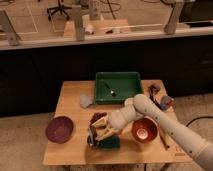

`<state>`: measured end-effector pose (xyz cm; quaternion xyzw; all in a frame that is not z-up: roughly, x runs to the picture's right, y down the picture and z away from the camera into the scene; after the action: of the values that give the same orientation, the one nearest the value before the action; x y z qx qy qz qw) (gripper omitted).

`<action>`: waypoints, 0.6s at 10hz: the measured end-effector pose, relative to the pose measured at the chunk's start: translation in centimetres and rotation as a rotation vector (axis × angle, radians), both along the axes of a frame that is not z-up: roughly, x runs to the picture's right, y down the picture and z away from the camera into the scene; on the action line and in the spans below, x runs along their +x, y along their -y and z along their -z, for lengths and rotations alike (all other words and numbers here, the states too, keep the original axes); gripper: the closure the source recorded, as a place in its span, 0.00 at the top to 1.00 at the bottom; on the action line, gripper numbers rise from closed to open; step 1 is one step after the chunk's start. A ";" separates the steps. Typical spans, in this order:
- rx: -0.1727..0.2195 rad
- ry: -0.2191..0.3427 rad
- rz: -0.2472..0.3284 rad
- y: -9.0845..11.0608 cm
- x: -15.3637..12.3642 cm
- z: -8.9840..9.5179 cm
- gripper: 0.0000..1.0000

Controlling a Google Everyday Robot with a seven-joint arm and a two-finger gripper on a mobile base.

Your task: Place eraser in metal cup

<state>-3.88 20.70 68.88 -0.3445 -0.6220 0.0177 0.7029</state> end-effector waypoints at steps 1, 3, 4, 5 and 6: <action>-0.001 0.002 0.000 -0.1 0.1 -0.1 0.32; -0.008 0.015 0.001 -0.3 0.2 -0.6 0.32; -0.010 0.019 0.003 -0.4 0.1 -0.8 0.32; -0.011 0.021 0.006 -0.5 0.1 -0.9 0.32; -0.009 0.025 0.011 -0.6 0.2 -1.0 0.35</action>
<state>-3.69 21.28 69.90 -0.3511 -0.6287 0.0124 0.6938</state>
